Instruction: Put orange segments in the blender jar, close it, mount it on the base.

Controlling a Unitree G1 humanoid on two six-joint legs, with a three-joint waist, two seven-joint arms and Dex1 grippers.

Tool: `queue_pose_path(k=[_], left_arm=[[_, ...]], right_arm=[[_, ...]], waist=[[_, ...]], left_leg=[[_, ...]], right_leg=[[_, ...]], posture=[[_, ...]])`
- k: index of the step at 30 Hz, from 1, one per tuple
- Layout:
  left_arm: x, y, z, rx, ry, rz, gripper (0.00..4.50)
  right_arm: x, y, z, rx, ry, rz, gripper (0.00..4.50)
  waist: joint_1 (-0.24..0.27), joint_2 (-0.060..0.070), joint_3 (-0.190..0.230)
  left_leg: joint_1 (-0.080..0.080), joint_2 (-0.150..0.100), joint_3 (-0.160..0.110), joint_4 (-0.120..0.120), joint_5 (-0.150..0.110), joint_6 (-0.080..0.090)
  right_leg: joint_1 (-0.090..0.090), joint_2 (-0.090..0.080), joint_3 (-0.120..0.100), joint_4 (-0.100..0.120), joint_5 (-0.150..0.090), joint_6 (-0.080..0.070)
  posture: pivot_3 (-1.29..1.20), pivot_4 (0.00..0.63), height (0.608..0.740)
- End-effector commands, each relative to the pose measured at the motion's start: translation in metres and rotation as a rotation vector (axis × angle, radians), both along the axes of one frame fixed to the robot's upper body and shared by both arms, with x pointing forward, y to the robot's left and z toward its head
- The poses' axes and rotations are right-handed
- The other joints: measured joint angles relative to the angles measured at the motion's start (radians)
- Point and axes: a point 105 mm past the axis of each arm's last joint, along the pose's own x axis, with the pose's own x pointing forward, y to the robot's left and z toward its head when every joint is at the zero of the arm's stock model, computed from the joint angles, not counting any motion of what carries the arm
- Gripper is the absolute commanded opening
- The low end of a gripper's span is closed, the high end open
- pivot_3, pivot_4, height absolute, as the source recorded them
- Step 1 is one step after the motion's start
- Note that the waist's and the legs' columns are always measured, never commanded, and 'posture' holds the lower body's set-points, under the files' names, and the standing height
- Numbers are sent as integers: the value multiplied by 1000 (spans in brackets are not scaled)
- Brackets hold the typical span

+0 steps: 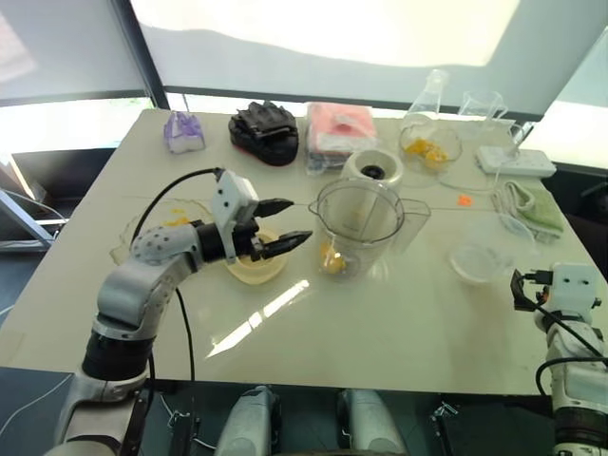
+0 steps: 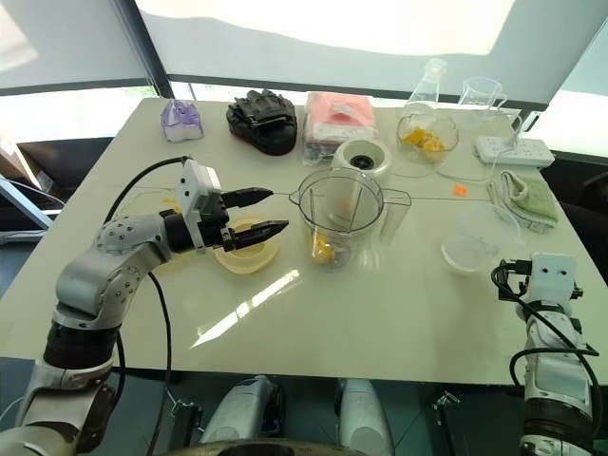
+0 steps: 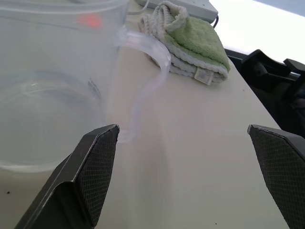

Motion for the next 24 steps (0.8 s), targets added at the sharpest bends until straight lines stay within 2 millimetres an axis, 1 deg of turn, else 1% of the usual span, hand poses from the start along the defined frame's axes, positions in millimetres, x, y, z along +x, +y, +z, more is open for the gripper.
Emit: queue_pose_path(k=[1, 6, 9, 17, 24], left_arm=[[-2, -3, 5, 6, -43, -18, 3437], [-4, 1, 2, 23, -37, -28, 3437], [-9, 5, 1, 42, -34, -37, 3437], [-15, 7, 4, 48, -35, -32, 3437], [-14, 1, 8, 37, -36, -31, 3437]], right_arm=[[8, -4, 10, -30, -44, -10, 4500], [21, -5, 11, -18, -66, -5, 4500], [27, -3, 10, -11, -67, 16, 4500], [30, 2, 11, -16, -76, 44, 4500], [37, -4, 10, -17, -90, 5, 4500]], waist=[[-4, 0, 0], [-8, 0, 0], [-8, 0, 0], [-4, 1, 1], [-7, 1, 1]], left_leg=[[0, 0, 0, 0, 0, 0], [1, 0, 1, -1, 0, 0], [1, 0, 1, -2, 0, 0], [1, 0, 2, -3, 0, 0], [1, 0, 2, -3, 0, 0]], right_leg=[[0, 0, 0, 0, 0, 0], [0, 0, 1, 0, 0, 0], [-1, 1, 1, 0, 0, 0], [-1, 0, 2, -2, 0, 0], [-1, 0, 2, -2, 0, 0]], posture=[[0, 150, 740], [0, 150, 740], [0, 150, 740], [0, 150, 740], [0, 150, 740]])
